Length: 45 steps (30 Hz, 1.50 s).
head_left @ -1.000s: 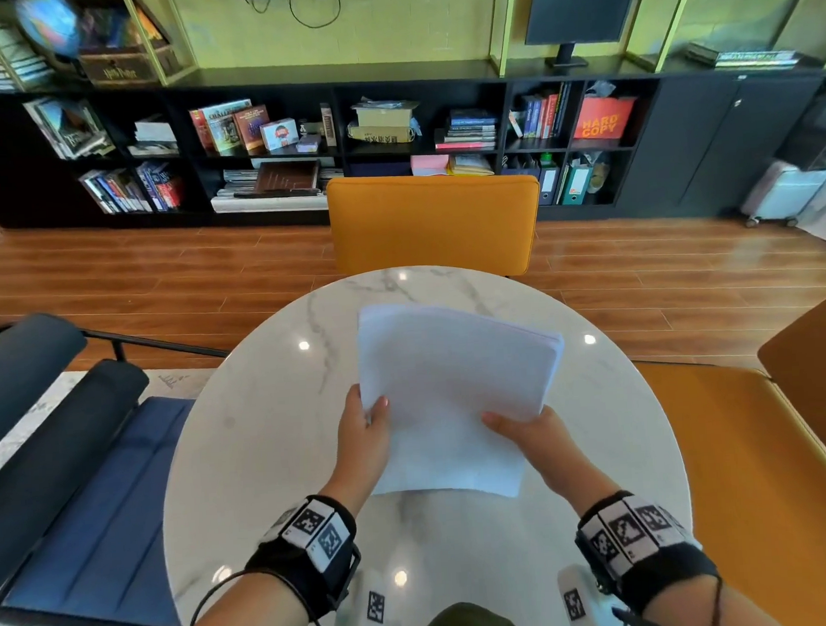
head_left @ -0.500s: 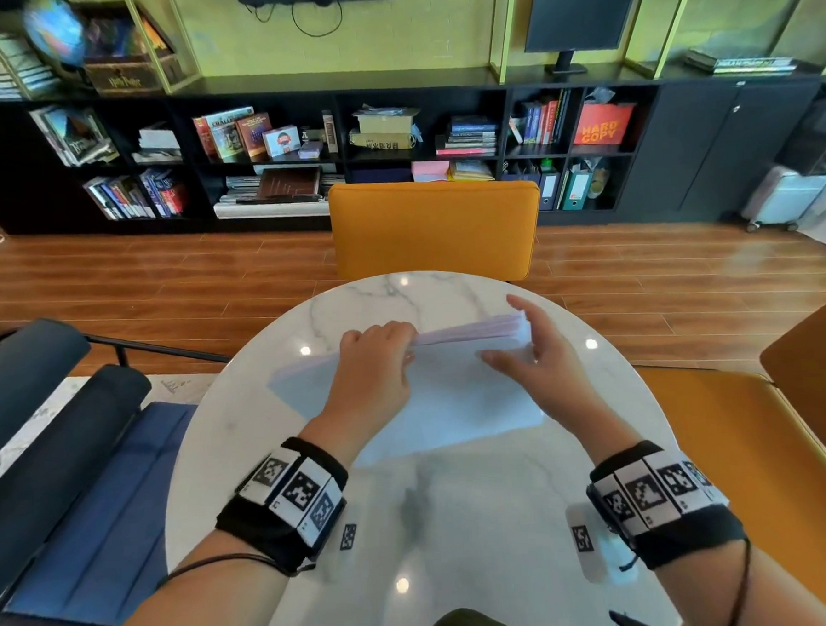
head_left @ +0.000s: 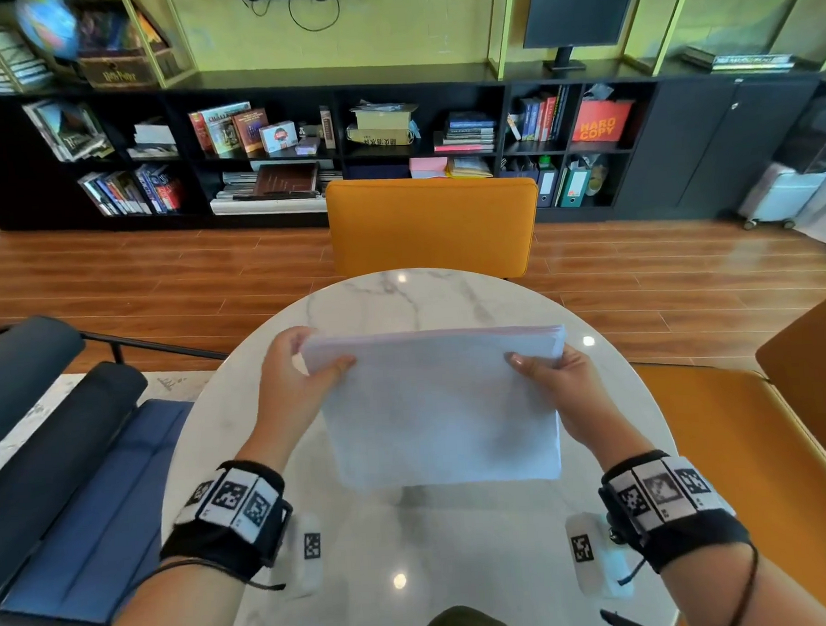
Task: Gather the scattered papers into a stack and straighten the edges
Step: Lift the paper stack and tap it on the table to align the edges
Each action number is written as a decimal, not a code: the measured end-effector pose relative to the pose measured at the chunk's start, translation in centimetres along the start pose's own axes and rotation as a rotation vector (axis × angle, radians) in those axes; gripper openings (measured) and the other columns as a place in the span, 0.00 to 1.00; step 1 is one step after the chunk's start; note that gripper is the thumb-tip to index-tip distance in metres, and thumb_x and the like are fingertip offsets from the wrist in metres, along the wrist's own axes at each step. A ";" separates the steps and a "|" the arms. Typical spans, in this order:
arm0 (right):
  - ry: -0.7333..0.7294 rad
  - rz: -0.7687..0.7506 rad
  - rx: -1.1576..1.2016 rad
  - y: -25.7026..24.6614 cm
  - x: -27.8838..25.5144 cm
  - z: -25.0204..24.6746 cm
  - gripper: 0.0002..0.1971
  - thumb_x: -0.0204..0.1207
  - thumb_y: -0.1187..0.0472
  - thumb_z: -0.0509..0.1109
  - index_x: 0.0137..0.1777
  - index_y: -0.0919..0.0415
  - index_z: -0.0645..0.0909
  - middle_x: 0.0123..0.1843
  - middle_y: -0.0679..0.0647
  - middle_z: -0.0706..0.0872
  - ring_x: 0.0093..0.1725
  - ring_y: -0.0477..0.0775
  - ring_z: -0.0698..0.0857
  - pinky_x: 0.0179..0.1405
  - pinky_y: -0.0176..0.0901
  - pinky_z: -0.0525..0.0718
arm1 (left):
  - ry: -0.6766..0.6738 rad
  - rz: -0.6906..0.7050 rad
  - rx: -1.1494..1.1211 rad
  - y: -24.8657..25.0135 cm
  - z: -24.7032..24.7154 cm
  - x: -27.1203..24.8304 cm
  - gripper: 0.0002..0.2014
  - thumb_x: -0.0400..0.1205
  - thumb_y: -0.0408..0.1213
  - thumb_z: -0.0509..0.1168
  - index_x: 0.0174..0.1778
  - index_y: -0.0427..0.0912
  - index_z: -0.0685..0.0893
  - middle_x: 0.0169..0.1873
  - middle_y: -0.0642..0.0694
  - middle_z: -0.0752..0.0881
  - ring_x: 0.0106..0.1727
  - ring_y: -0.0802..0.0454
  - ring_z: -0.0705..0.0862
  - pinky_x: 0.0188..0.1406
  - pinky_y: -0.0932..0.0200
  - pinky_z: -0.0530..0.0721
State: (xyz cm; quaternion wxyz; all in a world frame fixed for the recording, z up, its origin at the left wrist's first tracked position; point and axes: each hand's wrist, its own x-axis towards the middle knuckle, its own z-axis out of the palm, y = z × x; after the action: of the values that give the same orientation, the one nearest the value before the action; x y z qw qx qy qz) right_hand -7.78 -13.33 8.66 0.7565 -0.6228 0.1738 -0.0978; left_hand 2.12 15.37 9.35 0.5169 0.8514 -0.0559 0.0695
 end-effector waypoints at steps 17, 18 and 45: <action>0.117 -0.027 -0.154 5.7 -0.7 0.8 0.18 0.67 0.56 0.79 0.56 0.58 0.85 0.52 0.57 0.92 0.54 0.58 0.90 0.58 0.56 0.86 | -0.019 -0.296 -0.344 -2.3 4.6 -4.3 0.17 0.85 0.39 0.59 0.71 0.43 0.68 0.59 0.46 0.79 0.60 0.46 0.80 0.55 0.54 0.78; 0.140 -0.039 -0.156 5.4 -0.7 0.8 0.13 0.70 0.59 0.77 0.54 0.59 0.86 0.50 0.58 0.91 0.53 0.58 0.90 0.57 0.56 0.86 | -0.010 -0.278 -0.330 -2.0 4.5 -4.2 0.16 0.86 0.39 0.58 0.69 0.43 0.69 0.58 0.46 0.79 0.58 0.47 0.80 0.55 0.53 0.78; -0.056 -0.287 -0.414 -2.7 0.3 5.0 0.31 0.69 0.62 0.78 0.71 0.45 0.73 0.66 0.47 0.81 0.64 0.46 0.79 0.59 0.29 0.78 | -0.116 0.510 0.388 8.3 3.4 -0.2 0.07 0.81 0.29 0.61 0.52 0.36 0.82 0.47 0.40 0.86 0.51 0.39 0.82 0.53 0.54 0.67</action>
State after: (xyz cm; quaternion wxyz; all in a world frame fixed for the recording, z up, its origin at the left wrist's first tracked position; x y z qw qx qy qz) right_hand -5.42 -9.46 12.10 0.5958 -0.7852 0.0787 -0.1492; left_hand 0.72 8.58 15.00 0.3071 0.8951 -0.2823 0.1576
